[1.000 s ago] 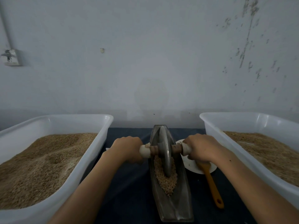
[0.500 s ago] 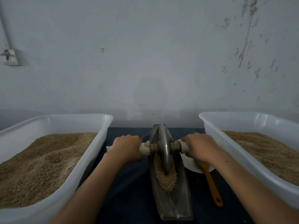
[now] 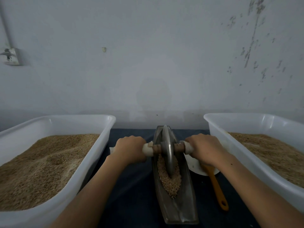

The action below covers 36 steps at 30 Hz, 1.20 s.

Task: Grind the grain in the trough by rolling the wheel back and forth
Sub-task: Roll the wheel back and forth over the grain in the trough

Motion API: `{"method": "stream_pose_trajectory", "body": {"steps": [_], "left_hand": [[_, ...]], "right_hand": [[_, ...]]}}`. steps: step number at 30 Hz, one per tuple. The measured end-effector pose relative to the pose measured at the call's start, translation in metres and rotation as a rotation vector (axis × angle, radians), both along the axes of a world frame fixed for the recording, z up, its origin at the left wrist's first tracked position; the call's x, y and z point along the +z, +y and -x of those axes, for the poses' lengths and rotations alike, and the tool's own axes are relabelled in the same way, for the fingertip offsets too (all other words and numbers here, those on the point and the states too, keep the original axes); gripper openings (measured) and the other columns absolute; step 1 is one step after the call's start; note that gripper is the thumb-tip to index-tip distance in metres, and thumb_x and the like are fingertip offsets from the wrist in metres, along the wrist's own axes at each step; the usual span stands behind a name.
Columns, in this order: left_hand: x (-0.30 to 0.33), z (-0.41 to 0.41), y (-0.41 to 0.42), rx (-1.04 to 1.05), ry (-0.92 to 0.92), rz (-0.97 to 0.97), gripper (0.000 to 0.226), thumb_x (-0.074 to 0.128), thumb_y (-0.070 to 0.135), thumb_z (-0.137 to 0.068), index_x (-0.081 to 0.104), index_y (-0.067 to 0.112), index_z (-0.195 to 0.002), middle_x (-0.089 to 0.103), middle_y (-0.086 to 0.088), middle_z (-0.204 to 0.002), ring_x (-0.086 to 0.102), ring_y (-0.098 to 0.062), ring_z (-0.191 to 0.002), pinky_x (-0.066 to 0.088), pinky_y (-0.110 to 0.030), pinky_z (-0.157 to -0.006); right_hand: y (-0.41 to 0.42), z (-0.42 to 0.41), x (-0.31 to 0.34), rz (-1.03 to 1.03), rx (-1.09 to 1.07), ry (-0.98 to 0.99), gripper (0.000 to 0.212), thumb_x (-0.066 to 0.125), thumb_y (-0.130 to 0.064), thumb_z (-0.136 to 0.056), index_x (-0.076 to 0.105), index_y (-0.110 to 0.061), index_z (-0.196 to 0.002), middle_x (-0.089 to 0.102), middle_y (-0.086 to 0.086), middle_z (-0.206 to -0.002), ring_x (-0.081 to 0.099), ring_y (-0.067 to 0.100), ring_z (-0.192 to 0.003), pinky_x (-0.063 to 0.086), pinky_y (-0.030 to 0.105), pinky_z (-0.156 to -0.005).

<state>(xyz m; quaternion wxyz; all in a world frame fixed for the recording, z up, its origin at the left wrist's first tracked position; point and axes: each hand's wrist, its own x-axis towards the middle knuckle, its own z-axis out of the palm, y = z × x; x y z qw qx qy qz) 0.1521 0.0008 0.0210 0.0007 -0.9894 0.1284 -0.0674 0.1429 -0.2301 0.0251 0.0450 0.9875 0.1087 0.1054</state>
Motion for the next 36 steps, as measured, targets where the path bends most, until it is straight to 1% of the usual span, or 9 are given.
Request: {"method": "stream_pose_trajectory", "body": {"steps": [5, 9, 11, 14, 17, 20, 26, 30, 36], "left_hand": [[-0.002, 0.000, 0.001, -0.003, -0.026, 0.007, 0.017, 0.066, 0.036, -0.080, 0.053, 0.027, -0.088, 0.055, 0.008, -0.082, 0.053, -0.012, -0.078, 0.040, -0.028, -0.071], [0.001, 0.000, 0.001, -0.008, 0.048, -0.032, 0.030, 0.069, 0.037, -0.077, 0.061, 0.024, -0.103, 0.058, 0.007, -0.087, 0.053, -0.013, -0.079, 0.041, -0.029, -0.071], [0.004, 0.000, 0.002, -0.009, 0.103, -0.043, 0.035, 0.071, 0.037, -0.076, 0.060, 0.024, -0.107, 0.058, 0.006, -0.089, 0.054, -0.014, -0.080, 0.041, -0.029, -0.071], [0.007, -0.002, 0.003, -0.025, 0.211, -0.015, 0.037, 0.073, 0.036, -0.075, 0.060, 0.024, -0.107, 0.058, 0.006, -0.088, 0.057, -0.014, -0.081, 0.043, -0.029, -0.072], [0.005, -0.004, 0.005, -0.026, 0.274, 0.033, 0.031, 0.074, 0.033, -0.076, 0.059, 0.024, -0.102, 0.055, 0.010, -0.075, 0.053, -0.007, -0.068, 0.040, -0.026, -0.067], [0.000, -0.005, 0.005, -0.028, 0.152, 0.027, 0.023, 0.072, 0.036, -0.076, 0.055, 0.029, -0.090, 0.047, 0.013, -0.069, 0.046, -0.004, -0.064, 0.036, -0.025, -0.062], [-0.006, -0.003, 0.000, -0.030, -0.204, -0.052, 0.019, 0.063, 0.039, -0.080, 0.048, 0.028, -0.084, 0.057, 0.007, -0.082, 0.050, -0.013, -0.073, 0.036, -0.030, -0.064], [-0.004, -0.003, -0.002, -0.050, -0.213, -0.088, 0.018, 0.063, 0.038, -0.080, 0.050, 0.026, -0.086, 0.063, 0.004, -0.089, 0.054, -0.014, -0.075, 0.039, -0.029, -0.066], [0.008, 0.002, 0.001, -0.097, 0.062, -0.095, 0.022, 0.068, 0.037, -0.075, 0.053, 0.029, -0.088, 0.055, 0.007, -0.082, 0.053, -0.014, -0.076, 0.039, -0.029, -0.068]], "right_hand": [[0.000, -0.002, -0.005, -0.032, 0.030, -0.085, 0.009, 0.054, -0.024, -0.089, 0.052, -0.031, -0.084, 0.062, -0.006, -0.087, 0.060, 0.017, -0.082, 0.051, 0.036, -0.078], [-0.002, -0.001, 0.001, 0.019, 0.008, 0.071, 0.013, 0.059, -0.023, -0.086, 0.059, -0.029, -0.097, 0.059, -0.006, -0.085, 0.059, 0.016, -0.081, 0.049, 0.031, -0.074], [-0.002, 0.000, 0.008, 0.043, 0.003, 0.165, 0.014, 0.062, -0.022, -0.084, 0.055, -0.028, -0.095, 0.055, -0.007, -0.080, 0.056, 0.014, -0.078, 0.043, 0.028, -0.069], [-0.001, 0.003, 0.018, 0.079, -0.016, 0.277, 0.018, 0.066, -0.023, -0.083, 0.057, -0.025, -0.098, 0.060, -0.003, -0.087, 0.060, 0.015, -0.082, 0.044, 0.027, -0.065], [0.000, 0.003, 0.019, 0.098, -0.010, 0.263, 0.020, 0.066, -0.024, -0.084, 0.059, -0.023, -0.103, 0.060, -0.002, -0.089, 0.061, 0.016, -0.084, 0.047, 0.027, -0.069], [0.000, 0.001, 0.010, 0.070, -0.004, 0.150, 0.017, 0.061, -0.021, -0.086, 0.060, -0.025, -0.103, 0.060, -0.003, -0.089, 0.060, 0.016, -0.083, 0.046, 0.028, -0.070], [-0.005, -0.005, -0.008, -0.083, 0.039, -0.061, 0.006, 0.054, -0.025, -0.091, 0.056, -0.030, -0.088, 0.064, -0.006, -0.091, 0.059, 0.014, -0.082, 0.047, 0.030, -0.073], [-0.007, -0.006, -0.005, -0.052, 0.002, 0.074, 0.012, 0.060, -0.025, -0.088, 0.060, -0.029, -0.099, 0.062, -0.007, -0.091, 0.057, 0.012, -0.080, 0.043, 0.026, -0.070], [-0.006, -0.003, 0.010, -0.036, -0.024, 0.357, 0.020, 0.070, -0.022, -0.082, 0.054, -0.030, -0.090, 0.064, -0.002, -0.094, 0.062, 0.015, -0.085, 0.044, 0.024, -0.064]]}}
